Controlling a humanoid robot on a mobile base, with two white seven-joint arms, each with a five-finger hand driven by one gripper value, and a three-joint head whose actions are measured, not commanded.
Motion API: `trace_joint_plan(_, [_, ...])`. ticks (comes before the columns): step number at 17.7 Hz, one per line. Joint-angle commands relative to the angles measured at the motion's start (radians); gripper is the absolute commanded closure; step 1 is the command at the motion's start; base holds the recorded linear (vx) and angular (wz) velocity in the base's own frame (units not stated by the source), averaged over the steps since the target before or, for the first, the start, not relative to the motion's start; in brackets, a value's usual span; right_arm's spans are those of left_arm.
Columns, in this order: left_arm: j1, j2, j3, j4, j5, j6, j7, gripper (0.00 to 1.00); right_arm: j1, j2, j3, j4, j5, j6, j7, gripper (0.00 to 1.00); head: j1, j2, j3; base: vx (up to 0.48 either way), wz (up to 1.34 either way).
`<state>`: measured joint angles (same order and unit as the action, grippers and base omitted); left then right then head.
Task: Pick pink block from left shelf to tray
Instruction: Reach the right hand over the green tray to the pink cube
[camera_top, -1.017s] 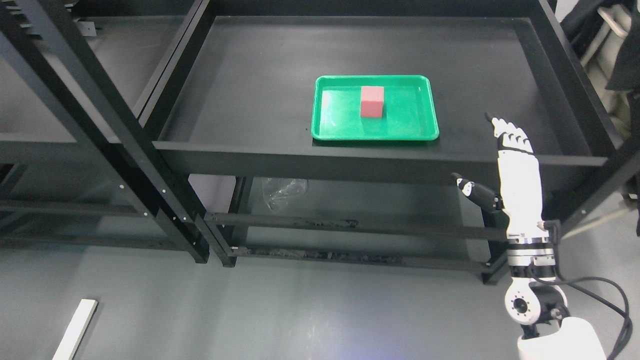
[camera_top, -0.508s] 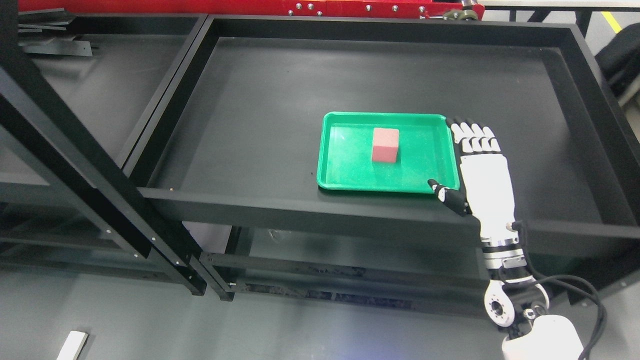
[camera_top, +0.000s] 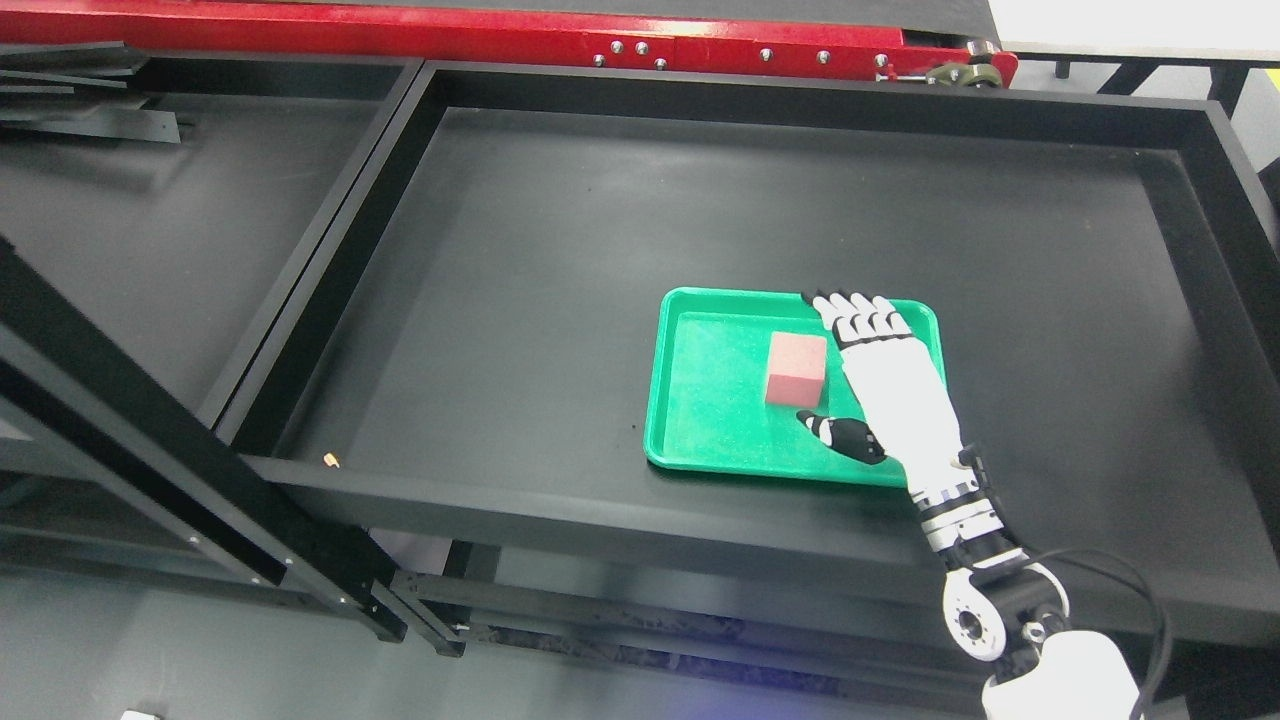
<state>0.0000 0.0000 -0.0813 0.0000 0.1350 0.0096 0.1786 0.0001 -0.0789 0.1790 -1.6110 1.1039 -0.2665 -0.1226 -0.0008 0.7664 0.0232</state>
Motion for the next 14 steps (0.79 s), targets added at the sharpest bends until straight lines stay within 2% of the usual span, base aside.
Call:
trace_joint_plan(1, [-0.029,0.017,0.000,-0.017,0.000,0.000,0.001,0.00,0.014,-0.001,0.030,0.016,-0.036,-0.002,0.121,0.00,0.0000,0.000,0.000,0.164,0.00])
trace_joint_plan(5, [-0.029,0.017,0.000,-0.017,0.000,0.000,0.001,0.00,0.011,-0.001,0.030,0.023,-0.036,-0.004,0.267,0.00,0.0000,0.000,0.000,0.156,-0.02])
trace_joint_plan(14, [-0.029,0.017,0.000,-0.017,0.000,0.000,0.001,0.00,-0.009,-0.010,0.039,0.082,-0.033,-0.017,0.321,0.01,0.0000,0.000,0.000,0.101,-0.05])
